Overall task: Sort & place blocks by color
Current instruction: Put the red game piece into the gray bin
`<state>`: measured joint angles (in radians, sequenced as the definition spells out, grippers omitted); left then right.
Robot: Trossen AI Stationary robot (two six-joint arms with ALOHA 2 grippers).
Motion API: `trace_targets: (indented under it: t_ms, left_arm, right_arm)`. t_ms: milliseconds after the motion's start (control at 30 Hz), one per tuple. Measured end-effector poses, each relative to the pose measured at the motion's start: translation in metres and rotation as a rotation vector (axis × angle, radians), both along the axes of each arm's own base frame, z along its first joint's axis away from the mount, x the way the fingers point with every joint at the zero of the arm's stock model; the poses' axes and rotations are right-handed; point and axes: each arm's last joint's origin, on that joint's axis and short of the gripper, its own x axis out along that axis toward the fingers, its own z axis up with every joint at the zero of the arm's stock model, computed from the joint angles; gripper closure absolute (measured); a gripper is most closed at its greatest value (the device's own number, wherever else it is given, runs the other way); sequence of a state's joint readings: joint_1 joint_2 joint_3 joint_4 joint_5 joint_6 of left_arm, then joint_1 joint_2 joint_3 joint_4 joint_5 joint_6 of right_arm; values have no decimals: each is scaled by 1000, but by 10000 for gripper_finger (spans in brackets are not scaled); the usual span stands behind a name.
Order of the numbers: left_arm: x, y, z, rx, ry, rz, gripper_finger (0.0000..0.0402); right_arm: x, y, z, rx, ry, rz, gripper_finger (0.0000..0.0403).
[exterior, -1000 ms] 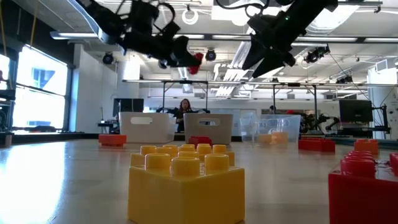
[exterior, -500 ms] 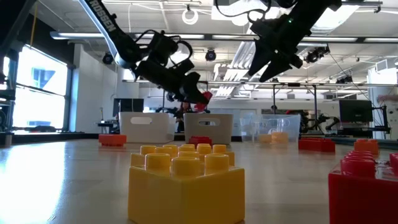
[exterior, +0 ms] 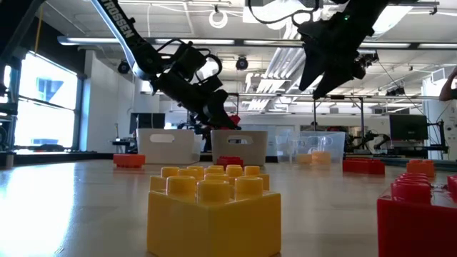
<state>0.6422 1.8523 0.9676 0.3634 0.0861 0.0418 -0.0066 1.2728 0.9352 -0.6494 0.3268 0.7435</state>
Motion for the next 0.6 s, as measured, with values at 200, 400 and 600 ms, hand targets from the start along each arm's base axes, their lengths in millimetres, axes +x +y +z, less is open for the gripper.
trace_targets:
  t_ms: [200, 400, 600]
  left_arm:
    - [0, 0, 0, -9, -6, 5, 212]
    - [6, 4, 10, 0, -40, 11, 180]
    - [14, 8, 25, -46, -63, -2, 173]
  right_arm:
    - [-5, 24, -3, 72, 32, 15, 162]
    - [-15, 50, -7, 142, 71, -12, 162]
    - [-27, 74, -10, 204, 100, -56, 162]
